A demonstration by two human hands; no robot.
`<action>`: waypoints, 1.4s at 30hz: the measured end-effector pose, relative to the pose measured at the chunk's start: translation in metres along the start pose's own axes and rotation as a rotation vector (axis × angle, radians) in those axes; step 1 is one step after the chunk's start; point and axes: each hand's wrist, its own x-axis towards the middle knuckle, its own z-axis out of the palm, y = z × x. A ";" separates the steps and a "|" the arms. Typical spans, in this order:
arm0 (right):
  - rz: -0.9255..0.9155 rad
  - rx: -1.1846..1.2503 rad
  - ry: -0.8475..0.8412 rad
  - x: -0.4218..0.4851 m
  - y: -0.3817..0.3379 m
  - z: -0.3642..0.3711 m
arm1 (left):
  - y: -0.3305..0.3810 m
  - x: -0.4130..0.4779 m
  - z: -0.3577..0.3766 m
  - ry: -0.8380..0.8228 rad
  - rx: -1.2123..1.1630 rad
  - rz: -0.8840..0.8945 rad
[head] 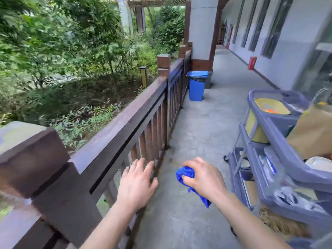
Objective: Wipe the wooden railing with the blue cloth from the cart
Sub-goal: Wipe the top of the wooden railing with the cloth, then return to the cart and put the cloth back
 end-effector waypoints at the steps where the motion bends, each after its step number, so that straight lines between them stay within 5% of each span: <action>1: 0.010 0.005 0.001 0.010 0.011 0.000 | 0.005 0.014 0.005 -0.011 0.006 0.010; 27: 0.386 0.040 0.081 0.382 0.235 0.023 | 0.064 0.505 0.132 -0.157 -0.022 0.360; 42: 0.488 -0.017 0.145 0.554 0.456 -0.013 | 0.227 0.773 0.198 -0.130 -0.047 0.471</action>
